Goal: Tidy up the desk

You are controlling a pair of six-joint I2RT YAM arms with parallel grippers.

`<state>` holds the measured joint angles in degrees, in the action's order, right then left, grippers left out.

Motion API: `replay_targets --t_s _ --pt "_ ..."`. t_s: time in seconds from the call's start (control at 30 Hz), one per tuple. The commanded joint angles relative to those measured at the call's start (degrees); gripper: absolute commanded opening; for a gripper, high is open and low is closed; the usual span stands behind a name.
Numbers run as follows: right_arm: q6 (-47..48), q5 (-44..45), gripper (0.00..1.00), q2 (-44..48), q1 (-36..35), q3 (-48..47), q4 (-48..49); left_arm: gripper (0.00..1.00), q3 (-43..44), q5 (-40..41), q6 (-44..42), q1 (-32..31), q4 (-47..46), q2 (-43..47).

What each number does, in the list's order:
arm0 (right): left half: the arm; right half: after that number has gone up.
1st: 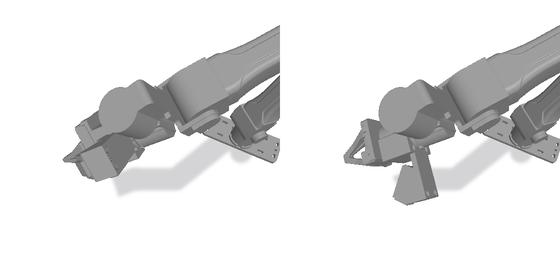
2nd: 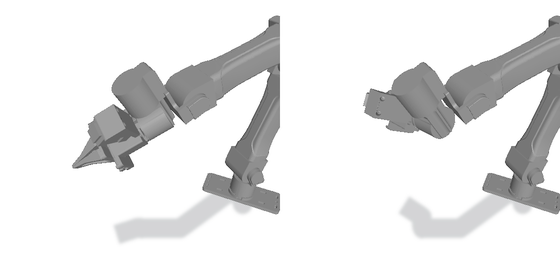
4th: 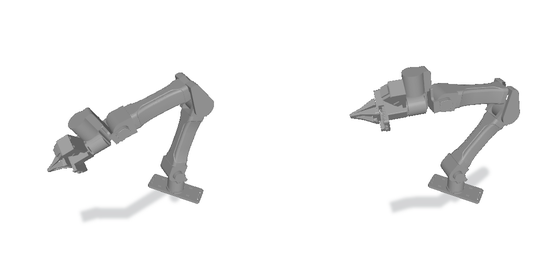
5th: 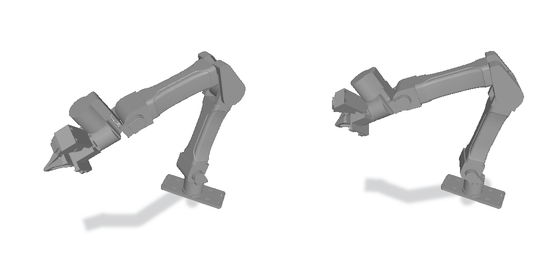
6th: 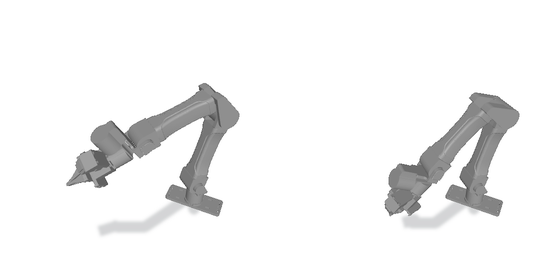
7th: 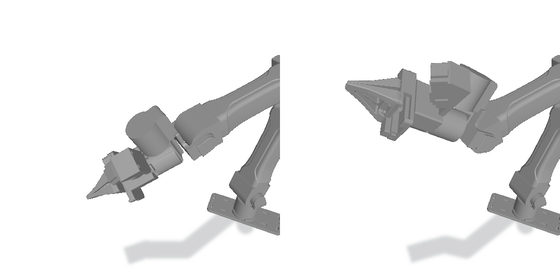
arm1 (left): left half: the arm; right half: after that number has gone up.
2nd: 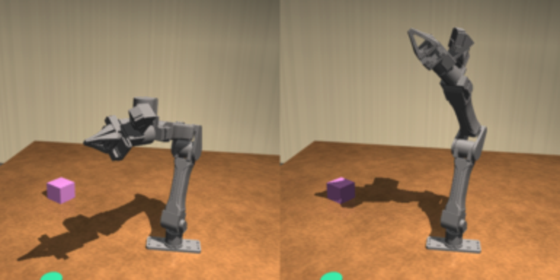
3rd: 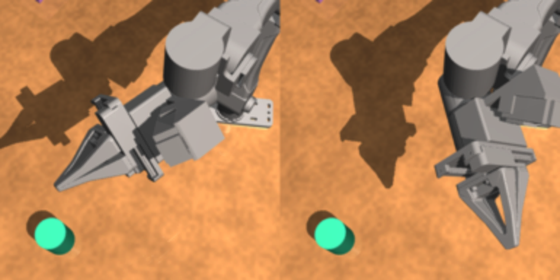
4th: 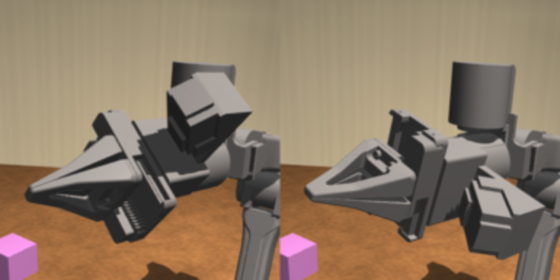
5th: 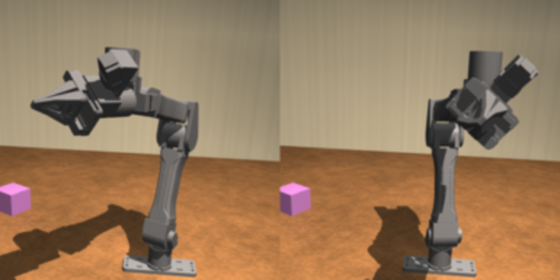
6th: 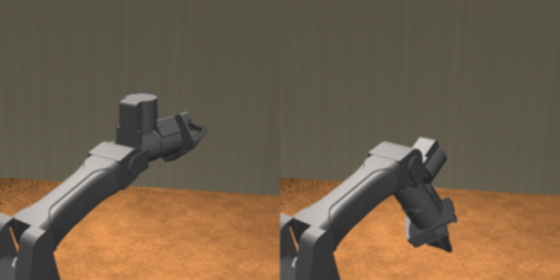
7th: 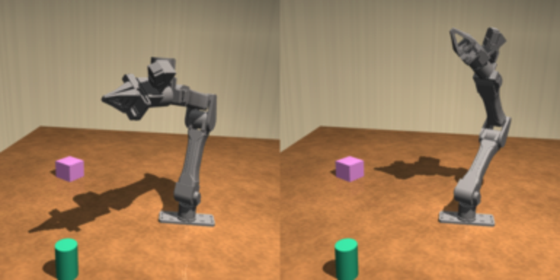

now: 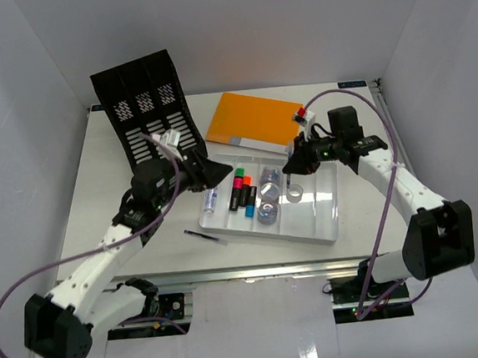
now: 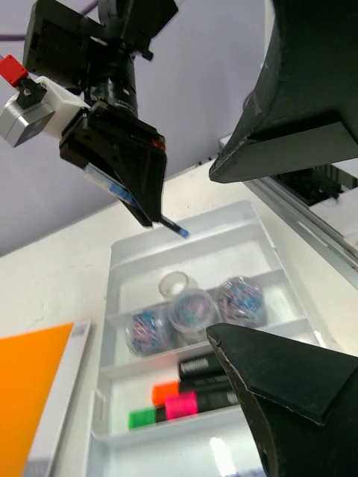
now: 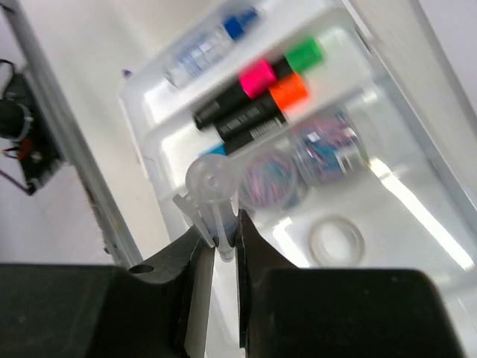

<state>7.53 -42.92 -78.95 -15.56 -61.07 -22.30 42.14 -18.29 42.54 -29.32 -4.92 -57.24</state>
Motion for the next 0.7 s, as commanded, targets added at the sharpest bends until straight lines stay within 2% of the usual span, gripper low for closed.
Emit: replay_targets --t_s 0.0,0.23,0.33,0.47,0.53,0.67 --pt "4.89 9.89 0.08 0.84 6.78 3.34 -13.16 0.88 -5.91 9.27 -5.1 0.55 15.0 13.1" --pt "8.23 7.16 0.08 -4.72 18.48 4.65 -22.67 0.95 -12.98 14.93 2.38 0.7 21.89 26.75" --pt "10.03 7.99 0.08 -8.62 19.81 2.83 -26.91 0.96 -14.35 16.34 4.91 0.72 22.97 28.83" --pt "9.58 9.48 0.09 -10.35 19.95 2.36 -27.36 0.96 -15.38 16.71 7.26 0.7 23.02 28.4" --pt "9.42 9.87 0.17 -11.06 20.05 2.45 -27.09 0.97 -15.88 16.8 8.56 0.67 23.04 27.51" --pt "9.17 9.79 0.47 -11.49 20.65 2.1 -27.09 0.98 -16.74 16.98 11.74 0.67 23.63 26.04"
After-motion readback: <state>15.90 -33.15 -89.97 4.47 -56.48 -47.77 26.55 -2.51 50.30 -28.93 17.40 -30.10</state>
